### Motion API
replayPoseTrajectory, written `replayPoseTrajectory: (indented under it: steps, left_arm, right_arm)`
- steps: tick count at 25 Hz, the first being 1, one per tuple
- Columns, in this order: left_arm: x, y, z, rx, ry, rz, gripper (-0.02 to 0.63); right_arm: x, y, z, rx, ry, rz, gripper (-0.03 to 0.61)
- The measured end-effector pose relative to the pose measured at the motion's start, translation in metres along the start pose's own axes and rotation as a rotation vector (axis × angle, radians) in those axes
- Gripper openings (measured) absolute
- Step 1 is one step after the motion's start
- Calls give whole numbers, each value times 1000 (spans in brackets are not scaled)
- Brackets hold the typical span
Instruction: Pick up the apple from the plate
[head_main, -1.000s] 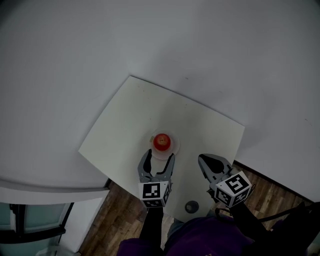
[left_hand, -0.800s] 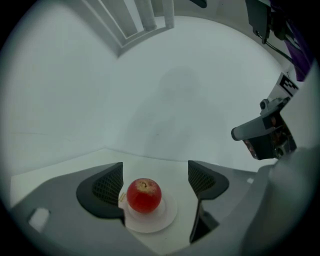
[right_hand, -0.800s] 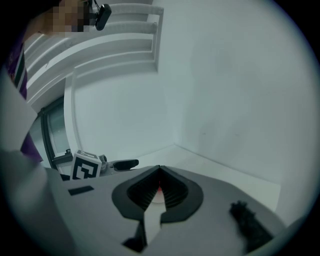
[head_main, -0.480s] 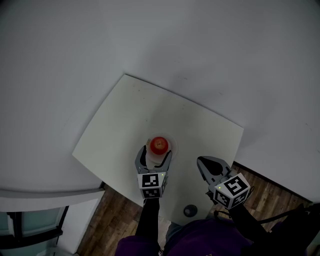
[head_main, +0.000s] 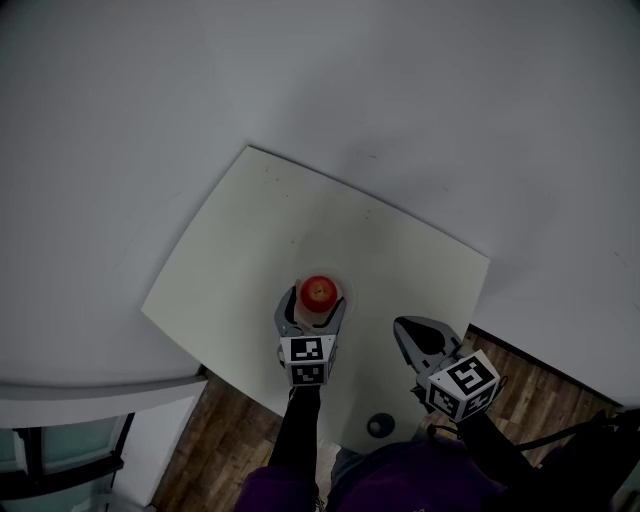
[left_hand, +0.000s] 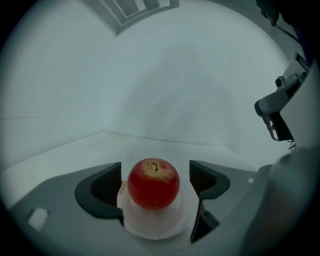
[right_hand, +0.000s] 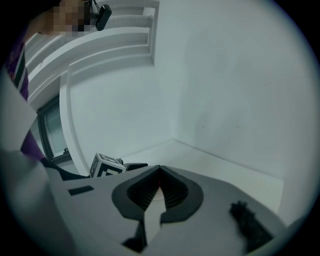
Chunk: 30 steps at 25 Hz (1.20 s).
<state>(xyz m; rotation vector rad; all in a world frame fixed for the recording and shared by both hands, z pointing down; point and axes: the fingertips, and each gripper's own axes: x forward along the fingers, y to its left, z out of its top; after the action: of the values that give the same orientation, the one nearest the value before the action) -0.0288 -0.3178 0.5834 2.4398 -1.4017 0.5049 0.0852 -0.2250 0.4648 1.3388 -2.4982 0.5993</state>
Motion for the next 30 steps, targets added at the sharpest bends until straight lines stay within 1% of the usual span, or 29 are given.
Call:
replayPoseTrajectory:
  steps: [3, 10, 12, 16, 17, 21, 30]
  left_arm:
    - [5, 0, -6, 15, 34, -6, 414]
    - [15, 1, -15, 0, 82, -25, 413]
    - [17, 2, -14, -7, 82, -24, 410]
    - [18, 2, -14, 27, 82, -21, 405]
    - [18, 3, -14, 28, 83, -22, 396]
    - [16, 4, -13, 9, 82, -23, 388]
    - [3, 8, 0, -33, 42, -4, 382]
  right_arm:
    - [1, -1, -1, 3, 5, -2, 11]
    - [2, -4, -3, 9, 16, -14, 11]
    - [1, -6, -4, 9, 17, -20, 11]
    - [0, -9, -6, 12, 17, -27, 11]
    - [0, -9, -7, 13, 17, -29, 11]
    - [-1, -9, -7, 15, 17, -33, 11]
    - [-2, -9, -7, 12, 16, -31, 11]
